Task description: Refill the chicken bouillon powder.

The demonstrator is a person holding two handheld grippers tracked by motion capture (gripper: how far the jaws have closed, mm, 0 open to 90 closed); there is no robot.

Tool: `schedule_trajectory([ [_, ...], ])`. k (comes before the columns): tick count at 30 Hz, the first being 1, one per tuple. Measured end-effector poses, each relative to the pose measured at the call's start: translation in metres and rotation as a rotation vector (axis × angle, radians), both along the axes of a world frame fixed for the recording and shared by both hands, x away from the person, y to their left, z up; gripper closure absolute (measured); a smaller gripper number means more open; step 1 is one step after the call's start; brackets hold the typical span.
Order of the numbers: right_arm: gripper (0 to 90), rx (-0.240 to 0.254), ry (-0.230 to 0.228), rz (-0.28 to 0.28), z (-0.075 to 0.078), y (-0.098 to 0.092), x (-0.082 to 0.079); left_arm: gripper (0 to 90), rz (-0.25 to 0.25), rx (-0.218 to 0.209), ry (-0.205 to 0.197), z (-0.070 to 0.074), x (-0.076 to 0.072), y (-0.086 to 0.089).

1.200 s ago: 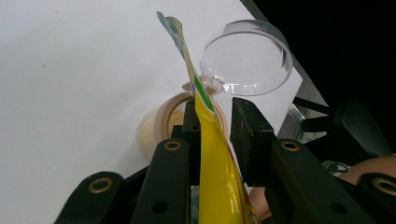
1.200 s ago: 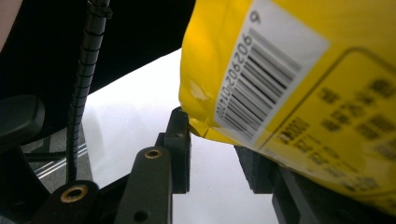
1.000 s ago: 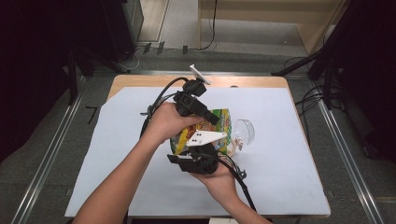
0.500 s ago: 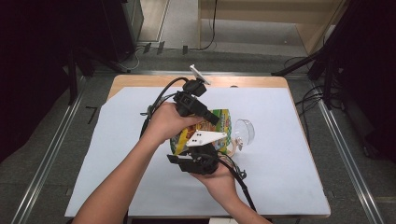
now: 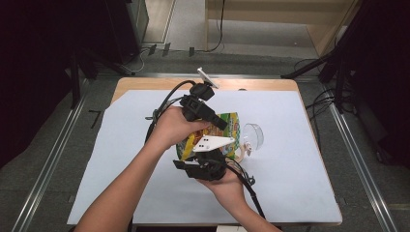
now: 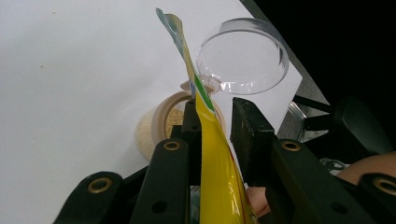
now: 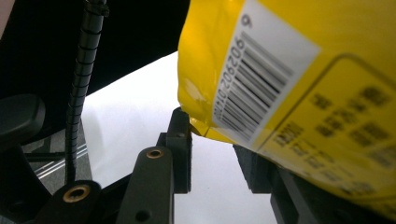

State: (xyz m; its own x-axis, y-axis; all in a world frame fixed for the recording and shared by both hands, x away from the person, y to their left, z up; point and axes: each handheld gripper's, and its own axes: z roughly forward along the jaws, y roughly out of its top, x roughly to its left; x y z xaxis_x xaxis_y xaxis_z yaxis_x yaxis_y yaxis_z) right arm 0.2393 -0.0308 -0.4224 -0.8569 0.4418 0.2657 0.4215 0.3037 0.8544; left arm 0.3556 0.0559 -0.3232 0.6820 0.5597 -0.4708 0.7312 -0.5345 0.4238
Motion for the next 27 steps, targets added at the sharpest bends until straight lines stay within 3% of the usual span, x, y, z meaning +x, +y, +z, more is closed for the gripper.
schedule_trajectory([
  [16,67.6,0.025,0.038,0.001,0.0069,-0.0009,-0.0008,75.9,0.006,0.007,0.012,0.0003,0.0054,-0.0015],
  [27,68.8,0.025,0.036,-0.006,0.0074,-0.0014,-0.0002,75.2,0.01,0.0,0.013,-0.0002,0.0069,-0.0018],
])
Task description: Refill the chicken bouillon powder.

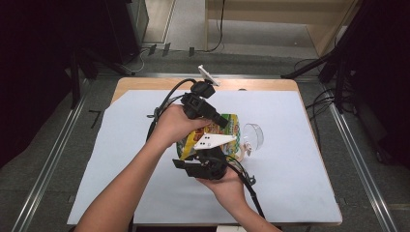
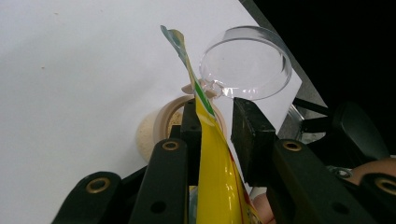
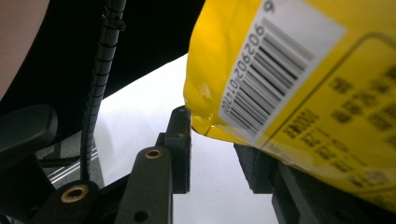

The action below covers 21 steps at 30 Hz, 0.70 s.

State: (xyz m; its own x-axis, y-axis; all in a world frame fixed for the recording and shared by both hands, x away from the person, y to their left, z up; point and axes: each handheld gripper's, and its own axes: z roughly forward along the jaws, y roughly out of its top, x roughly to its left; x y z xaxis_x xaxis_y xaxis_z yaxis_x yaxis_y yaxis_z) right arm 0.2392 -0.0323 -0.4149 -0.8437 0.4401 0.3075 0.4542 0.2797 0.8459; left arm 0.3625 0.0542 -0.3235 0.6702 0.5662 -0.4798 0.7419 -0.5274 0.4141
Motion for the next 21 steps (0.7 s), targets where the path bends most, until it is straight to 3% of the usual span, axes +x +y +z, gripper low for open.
schedule_trajectory([
  [21,69.4,-0.016,-0.023,-0.008,-0.0016,0.0002,0.0009,75.0,-0.001,0.008,-0.005,-0.0001,0.0008,-0.0015],
])
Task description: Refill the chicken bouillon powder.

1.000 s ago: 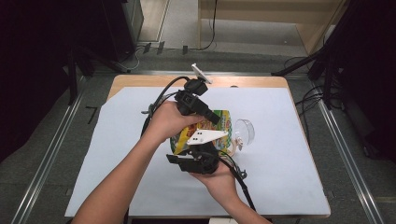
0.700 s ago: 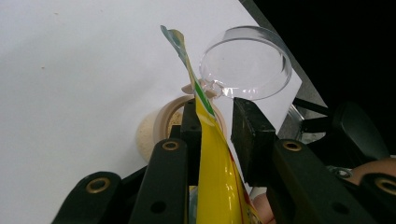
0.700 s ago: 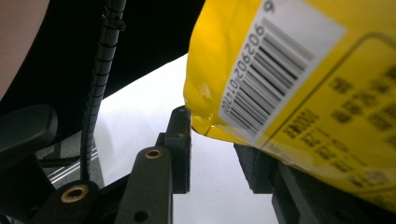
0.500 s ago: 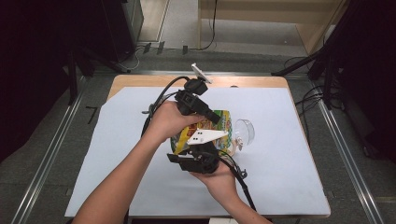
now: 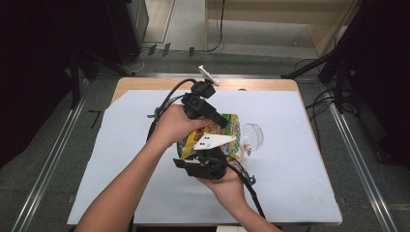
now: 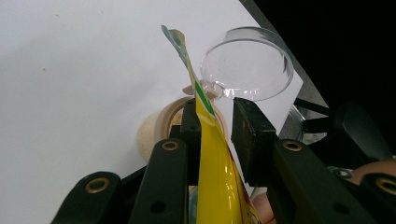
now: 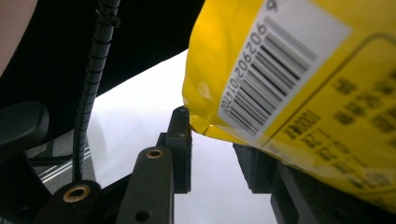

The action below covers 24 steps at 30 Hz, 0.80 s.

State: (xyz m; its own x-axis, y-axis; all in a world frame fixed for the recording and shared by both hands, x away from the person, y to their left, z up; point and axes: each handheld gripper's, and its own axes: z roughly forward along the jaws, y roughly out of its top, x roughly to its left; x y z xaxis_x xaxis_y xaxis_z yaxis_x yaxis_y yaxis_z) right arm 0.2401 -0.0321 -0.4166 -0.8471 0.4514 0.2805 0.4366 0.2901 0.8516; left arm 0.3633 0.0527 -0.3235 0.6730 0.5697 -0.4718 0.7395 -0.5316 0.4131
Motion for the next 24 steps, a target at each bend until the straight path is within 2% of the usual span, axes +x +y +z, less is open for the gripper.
schedule_trajectory([
  [11,69.4,0.015,-0.006,-0.001,0.0009,0.0008,-0.0012,75.2,-0.003,0.024,-0.013,0.0032,-0.0014,-0.0027],
  [24,69.0,0.021,-0.003,0.0,0.0028,0.0006,-0.0004,75.2,0.0,0.027,-0.015,0.0044,-0.001,-0.0034],
])
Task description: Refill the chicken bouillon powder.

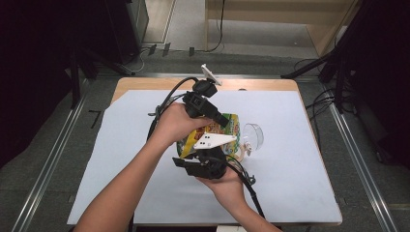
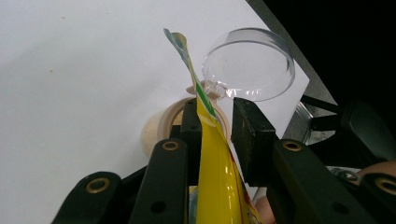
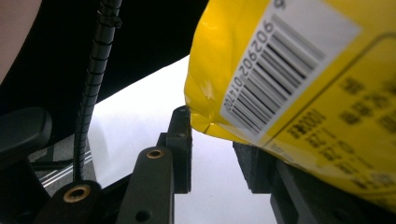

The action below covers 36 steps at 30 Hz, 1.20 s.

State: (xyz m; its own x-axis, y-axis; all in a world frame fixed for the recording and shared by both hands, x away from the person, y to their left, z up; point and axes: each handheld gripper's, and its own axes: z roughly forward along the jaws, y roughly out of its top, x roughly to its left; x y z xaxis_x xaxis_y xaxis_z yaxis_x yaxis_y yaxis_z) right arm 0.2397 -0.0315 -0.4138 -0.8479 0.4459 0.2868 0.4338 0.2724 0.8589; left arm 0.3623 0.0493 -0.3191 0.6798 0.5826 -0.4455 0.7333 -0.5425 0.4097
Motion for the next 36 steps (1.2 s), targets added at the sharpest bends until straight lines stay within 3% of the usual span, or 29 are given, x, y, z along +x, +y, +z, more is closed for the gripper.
schedule_trajectory([
  [24,68.9,-0.026,-0.025,0.016,-0.005,0.009,-0.005,75.4,-0.008,0.005,-0.014,-0.002,-0.01,0.011],
  [36,63.5,-0.025,-0.035,0.039,-0.013,0.014,-0.012,76.0,-0.008,-0.044,-0.016,-0.008,-0.02,0.027],
])
